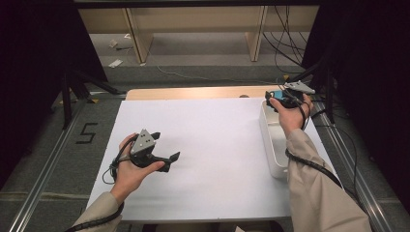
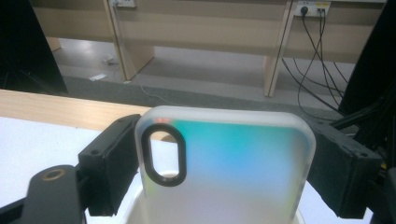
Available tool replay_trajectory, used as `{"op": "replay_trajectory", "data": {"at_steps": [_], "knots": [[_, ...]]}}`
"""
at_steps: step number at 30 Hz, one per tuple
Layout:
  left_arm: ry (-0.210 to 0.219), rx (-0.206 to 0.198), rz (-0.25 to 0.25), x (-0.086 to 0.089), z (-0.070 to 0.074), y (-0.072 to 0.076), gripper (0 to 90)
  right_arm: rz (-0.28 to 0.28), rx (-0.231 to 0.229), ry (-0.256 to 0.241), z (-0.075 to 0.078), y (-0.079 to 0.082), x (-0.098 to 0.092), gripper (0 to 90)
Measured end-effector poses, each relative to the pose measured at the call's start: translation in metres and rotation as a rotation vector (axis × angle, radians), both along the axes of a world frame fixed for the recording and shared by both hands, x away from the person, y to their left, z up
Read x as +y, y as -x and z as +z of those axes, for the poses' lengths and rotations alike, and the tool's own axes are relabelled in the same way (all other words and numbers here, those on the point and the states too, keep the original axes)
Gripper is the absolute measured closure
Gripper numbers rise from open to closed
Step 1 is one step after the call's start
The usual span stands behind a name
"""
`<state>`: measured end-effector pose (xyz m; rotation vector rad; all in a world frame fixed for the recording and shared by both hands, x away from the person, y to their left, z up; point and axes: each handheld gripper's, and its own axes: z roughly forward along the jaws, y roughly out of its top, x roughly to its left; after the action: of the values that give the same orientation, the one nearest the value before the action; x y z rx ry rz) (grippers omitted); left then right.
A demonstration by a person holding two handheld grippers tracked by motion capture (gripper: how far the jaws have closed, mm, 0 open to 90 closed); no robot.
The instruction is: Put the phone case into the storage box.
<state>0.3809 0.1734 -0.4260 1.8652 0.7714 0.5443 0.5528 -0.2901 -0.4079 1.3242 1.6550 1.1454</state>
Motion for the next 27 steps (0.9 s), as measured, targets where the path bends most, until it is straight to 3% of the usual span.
{"op": "replay_trajectory", "data": {"at_steps": [27], "knots": [[-0.002, -0.002, -0.001, 0.0004, -0.0002, -0.0004, 0.9, 0.0, 0.017, 0.012, -0.007, -0.0062, 0.0018, 18.3]]}}
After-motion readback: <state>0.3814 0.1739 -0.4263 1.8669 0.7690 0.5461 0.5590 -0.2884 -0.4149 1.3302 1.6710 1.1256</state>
